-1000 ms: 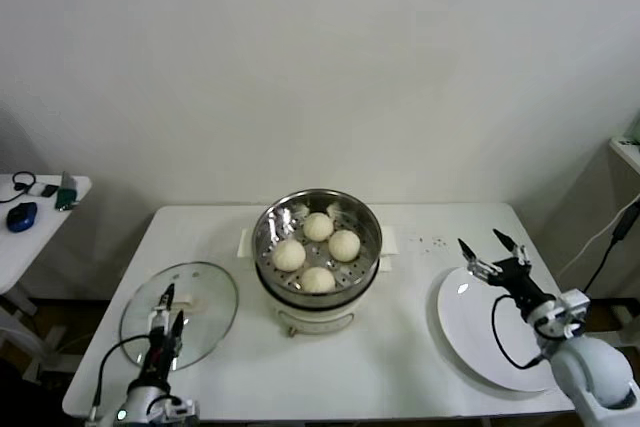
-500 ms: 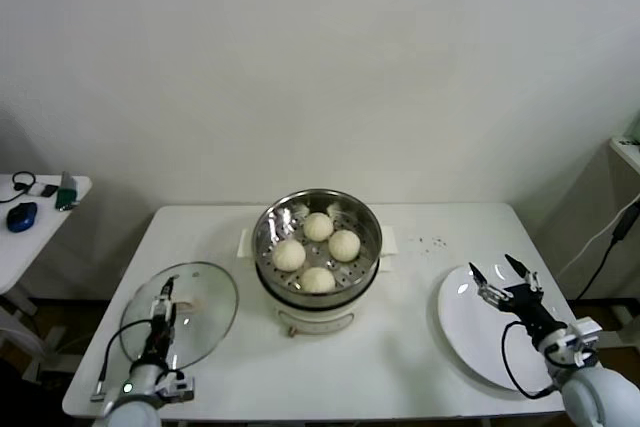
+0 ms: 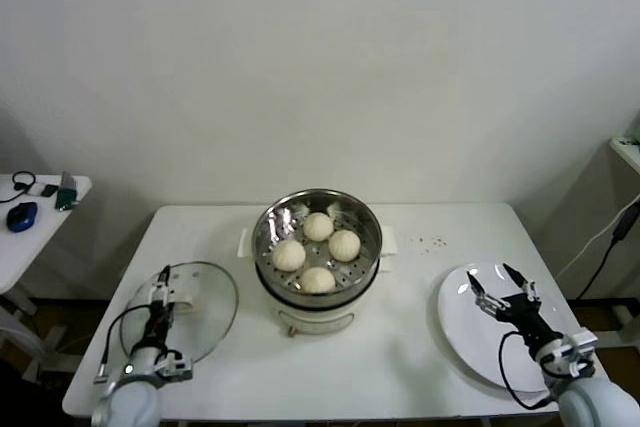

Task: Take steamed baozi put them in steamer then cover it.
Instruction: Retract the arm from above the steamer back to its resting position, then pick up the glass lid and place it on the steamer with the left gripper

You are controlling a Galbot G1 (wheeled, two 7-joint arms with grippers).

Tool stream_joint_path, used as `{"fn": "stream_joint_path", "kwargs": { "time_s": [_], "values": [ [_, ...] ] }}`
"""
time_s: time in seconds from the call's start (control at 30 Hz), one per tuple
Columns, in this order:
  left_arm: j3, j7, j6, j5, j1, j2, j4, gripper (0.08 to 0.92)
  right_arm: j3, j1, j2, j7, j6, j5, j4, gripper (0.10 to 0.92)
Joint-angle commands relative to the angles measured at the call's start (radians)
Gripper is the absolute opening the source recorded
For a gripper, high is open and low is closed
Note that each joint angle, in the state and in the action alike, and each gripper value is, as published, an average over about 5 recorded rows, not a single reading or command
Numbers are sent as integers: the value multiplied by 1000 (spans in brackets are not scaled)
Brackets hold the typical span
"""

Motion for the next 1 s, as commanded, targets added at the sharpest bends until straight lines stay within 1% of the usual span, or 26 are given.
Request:
{"fn": "stream_joint_path", "kwargs": {
  "time_s": [0.03,0.17,0.4,0.57,0.73,0.83,1.0],
  "values": [
    [6,-11,-14,-76,-29,6,34,800,2,-9,12,-5,2,-36,-2,823],
    [8,-10,-22,-90,-26,5,40,697,0,-7,20,-8,4,-46,-4,823],
    [9,-15,-29,-118,-16,4,33,489,-1,0,26,-10,6,-62,-7,823],
    [11,-22,-14,-138,1,12,-15,350,0,7,26,-11,9,-69,-14,823],
    [11,-24,13,-159,33,27,-88,204,-3,20,24,-11,9,-74,-21,823],
    [9,-31,43,-171,61,37,-146,154,-6,31,19,-10,9,-75,-26,823],
    [4,-40,130,-195,126,69,-283,150,-15,59,2,-5,6,-76,-38,823]
  ]
}}
